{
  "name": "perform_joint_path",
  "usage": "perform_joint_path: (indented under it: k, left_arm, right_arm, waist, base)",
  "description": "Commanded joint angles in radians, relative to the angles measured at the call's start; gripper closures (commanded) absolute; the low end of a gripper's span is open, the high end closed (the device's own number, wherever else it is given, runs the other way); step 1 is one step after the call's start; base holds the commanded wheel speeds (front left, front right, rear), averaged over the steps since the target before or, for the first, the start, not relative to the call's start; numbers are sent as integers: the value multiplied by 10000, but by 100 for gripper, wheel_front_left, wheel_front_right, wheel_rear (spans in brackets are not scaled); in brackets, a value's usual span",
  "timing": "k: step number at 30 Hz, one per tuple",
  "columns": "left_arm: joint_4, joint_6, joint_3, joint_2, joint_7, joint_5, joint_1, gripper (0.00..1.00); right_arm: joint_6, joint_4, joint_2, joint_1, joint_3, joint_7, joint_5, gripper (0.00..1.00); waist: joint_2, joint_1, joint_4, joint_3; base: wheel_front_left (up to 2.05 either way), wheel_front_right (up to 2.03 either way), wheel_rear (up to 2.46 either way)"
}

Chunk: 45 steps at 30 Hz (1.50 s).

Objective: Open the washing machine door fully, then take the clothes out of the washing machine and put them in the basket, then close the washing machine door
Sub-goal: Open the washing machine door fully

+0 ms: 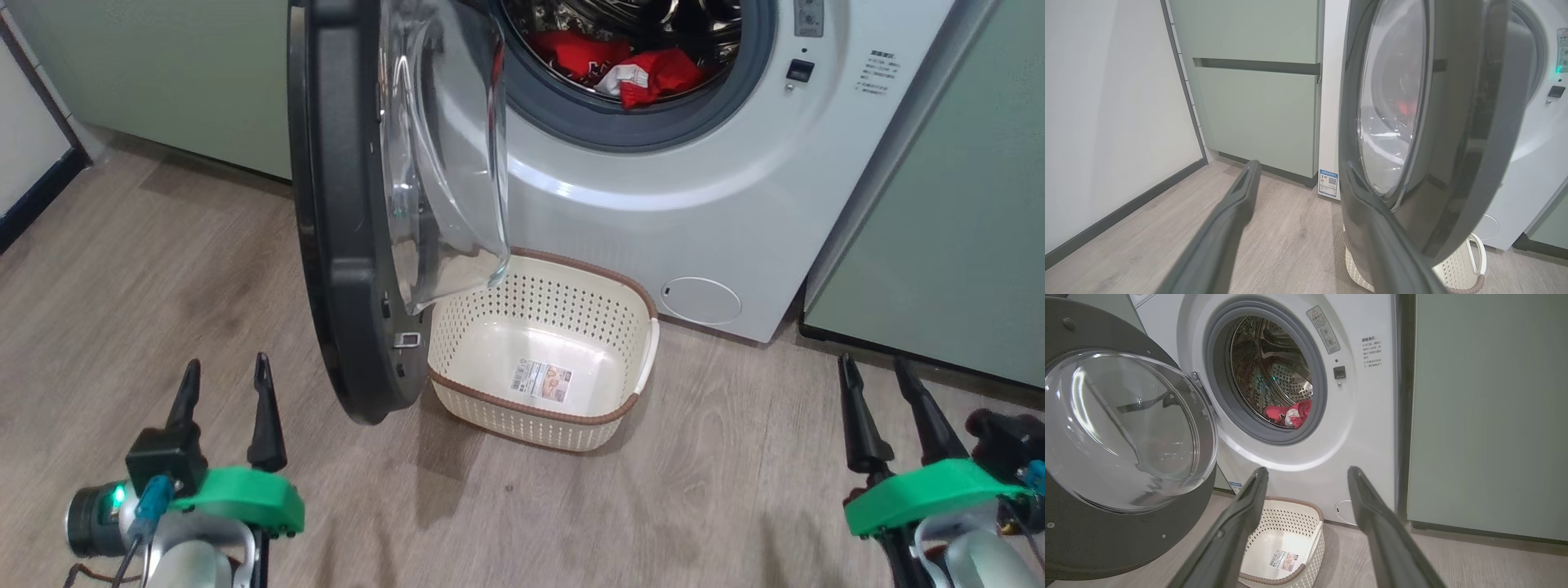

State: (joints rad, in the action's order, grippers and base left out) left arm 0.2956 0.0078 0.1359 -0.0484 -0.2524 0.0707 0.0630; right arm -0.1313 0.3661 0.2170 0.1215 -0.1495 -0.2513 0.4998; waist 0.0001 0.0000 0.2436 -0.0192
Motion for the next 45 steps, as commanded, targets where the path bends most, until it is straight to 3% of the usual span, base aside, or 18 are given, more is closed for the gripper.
perform_joint_path:
  k: [1, 17, 18, 19, 20, 21, 34, 40, 45]
  left_arm:
    - [-295, -62, 316, -62, -94, -127, 322, 0]
    - [-232, -108, 457, -34, -94, -171, 385, 0]
    - [-238, -103, 463, -32, -94, -152, 397, 6]
    - [-239, -101, 478, -31, -94, -128, 413, 27]
    - [-244, -104, 500, -30, -94, -101, 441, 55]
    - [-322, -108, 617, -27, -94, 17, 542, 100]
    - [-1880, -242, 1768, -57, -94, 1041, 2637, 100]
    - [-3035, -397, 647, -39, 565, 1203, 4280, 100]
    - [-3933, -272, -1297, -24, 1439, 1203, 4934, 100]
  right_arm:
    - [6, -320, 56, 76, -57, -104, -131, 0]
    - [6, -279, -92, -244, 111, -104, -510, 0]
    - [6, -272, -94, -239, 113, -104, -508, 0]
    - [6, -265, -96, -233, 108, -104, -506, 0]
    - [6, -262, -99, -230, 100, -104, -513, 0]
    - [6, -247, -105, -230, 93, -104, -523, 0]
    - [6, -135, -141, -242, 45, -105, -353, 0]
    - [6, -88, -116, -261, -132, -105, -265, 0]
    - [6, -47, -31, -228, -166, -105, -226, 0]
  waist:
    - [-1, 0, -18, -9]
    - [-1, 0, 72, -61]
    - [-1, 0, 73, -55]
    - [-1, 0, 74, -49]
    - [-1, 0, 77, -46]
    - [-1, 0, 85, -39]
    - [-1, 0, 210, 15]
    - [-1, 0, 236, 11]
    - [-1, 0, 153, 53]
  base:
    - [0, 0, 0]
    - [0, 0, 0]
    - [0, 0, 0]
    - [0, 0, 0]
    - [0, 0, 0]
    - [0, 0, 0]
    - [0, 0, 0]
    - [0, 0, 0]
    - [0, 0, 0]
